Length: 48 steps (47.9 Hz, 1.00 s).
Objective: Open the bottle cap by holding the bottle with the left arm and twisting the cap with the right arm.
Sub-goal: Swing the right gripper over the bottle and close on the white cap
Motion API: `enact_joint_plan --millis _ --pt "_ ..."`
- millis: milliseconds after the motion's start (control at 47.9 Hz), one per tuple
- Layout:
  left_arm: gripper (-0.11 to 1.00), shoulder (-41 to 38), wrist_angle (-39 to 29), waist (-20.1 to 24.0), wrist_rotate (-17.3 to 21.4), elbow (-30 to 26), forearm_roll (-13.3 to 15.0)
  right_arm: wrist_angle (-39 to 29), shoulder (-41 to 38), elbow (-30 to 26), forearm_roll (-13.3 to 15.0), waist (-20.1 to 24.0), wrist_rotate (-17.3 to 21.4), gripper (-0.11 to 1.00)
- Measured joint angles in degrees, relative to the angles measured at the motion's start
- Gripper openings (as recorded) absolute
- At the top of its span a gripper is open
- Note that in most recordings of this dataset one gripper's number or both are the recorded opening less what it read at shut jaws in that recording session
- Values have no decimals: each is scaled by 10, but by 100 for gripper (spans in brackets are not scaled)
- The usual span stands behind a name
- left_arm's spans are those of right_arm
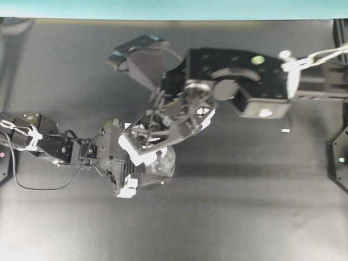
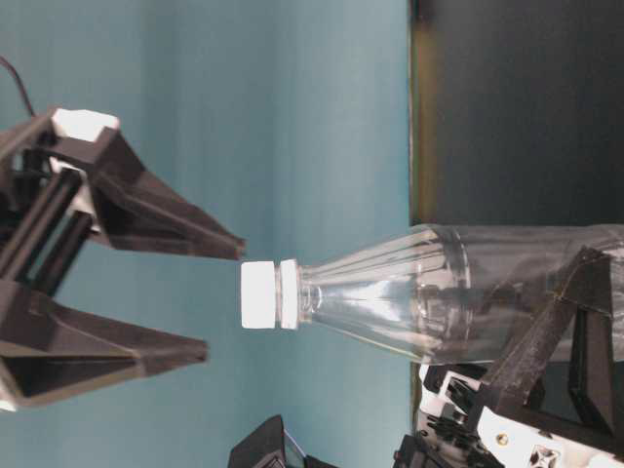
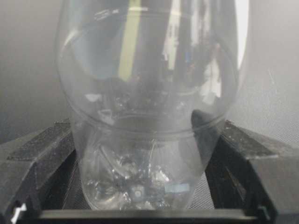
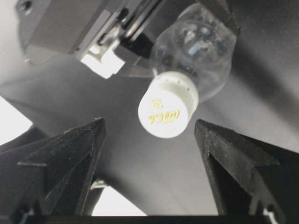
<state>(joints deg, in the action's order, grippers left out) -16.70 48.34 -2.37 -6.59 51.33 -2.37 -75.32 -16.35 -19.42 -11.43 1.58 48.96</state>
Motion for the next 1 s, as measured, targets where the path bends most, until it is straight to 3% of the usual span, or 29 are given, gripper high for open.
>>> enact_joint_plan --millis 313,563,772,855,1001 --pt "84 3 -10 0 0 -1 -1 -3 -10 0 11 0 0 69" --pt "84 4 -10 0 0 0 0 -5 -11 0 11 0 0 39" --pt "84 4 -11 0 0 -1 -1 -10 -12 0 12 1 -4 39" --pt "84 3 -11 0 0 -1 0 -16 -12 0 12 1 -21 38" --pt "84 4 -11 0 0 -2 -1 -34 -14 -4 12 0 -89 39"
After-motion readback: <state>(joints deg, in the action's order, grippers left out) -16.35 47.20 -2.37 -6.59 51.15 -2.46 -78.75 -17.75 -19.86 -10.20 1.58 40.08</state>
